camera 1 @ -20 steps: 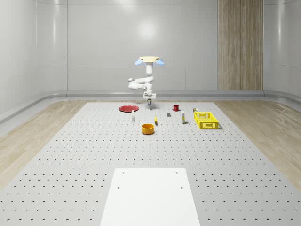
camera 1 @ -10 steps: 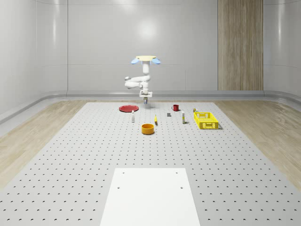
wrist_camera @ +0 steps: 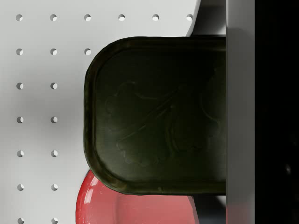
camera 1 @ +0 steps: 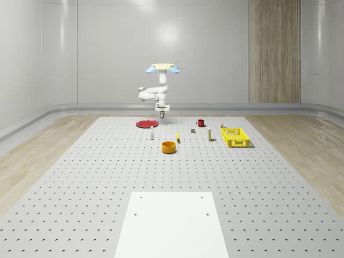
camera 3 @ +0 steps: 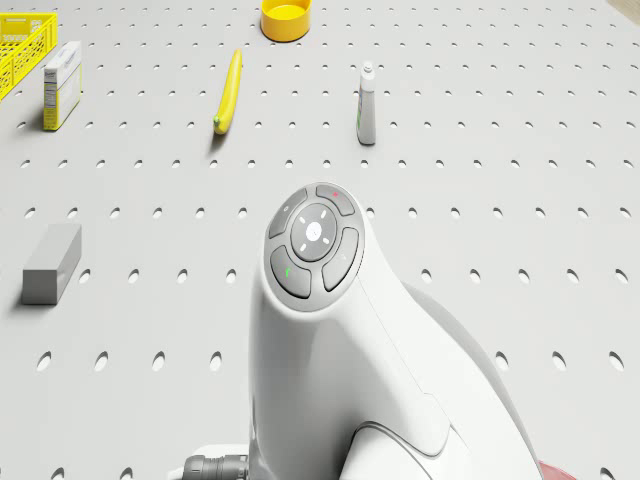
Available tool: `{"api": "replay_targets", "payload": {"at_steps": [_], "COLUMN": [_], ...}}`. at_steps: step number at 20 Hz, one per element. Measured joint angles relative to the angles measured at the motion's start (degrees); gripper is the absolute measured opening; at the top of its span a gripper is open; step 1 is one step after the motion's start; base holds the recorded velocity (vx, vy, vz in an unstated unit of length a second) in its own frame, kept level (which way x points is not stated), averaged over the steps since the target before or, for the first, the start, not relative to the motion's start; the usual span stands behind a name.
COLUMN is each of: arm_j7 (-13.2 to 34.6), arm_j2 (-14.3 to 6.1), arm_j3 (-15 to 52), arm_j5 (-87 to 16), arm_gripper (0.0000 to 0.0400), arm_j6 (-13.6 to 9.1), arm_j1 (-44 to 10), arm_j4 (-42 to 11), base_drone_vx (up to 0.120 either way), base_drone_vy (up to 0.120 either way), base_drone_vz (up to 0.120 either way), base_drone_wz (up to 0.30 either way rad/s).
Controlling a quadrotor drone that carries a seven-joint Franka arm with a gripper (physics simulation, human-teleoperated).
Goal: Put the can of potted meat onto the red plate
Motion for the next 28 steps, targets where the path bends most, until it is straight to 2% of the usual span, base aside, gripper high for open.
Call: {"api": "replay_targets", "payload": {"at_steps": [28], "arm_j7": [0.6], "arm_j2": [-2.9], "arm_j3": [0.5], "arm_j5": [1.2], "arm_gripper": [0.0286], "arm_j6": [2.7], "arm_j1": [-0.7], "arm_j4": [0.1], "base_drone_vx": [0.0], "base_drone_vy": [-0.12], "base_drone_vz": [0.0], "base_drone_wz": [0.0]}}
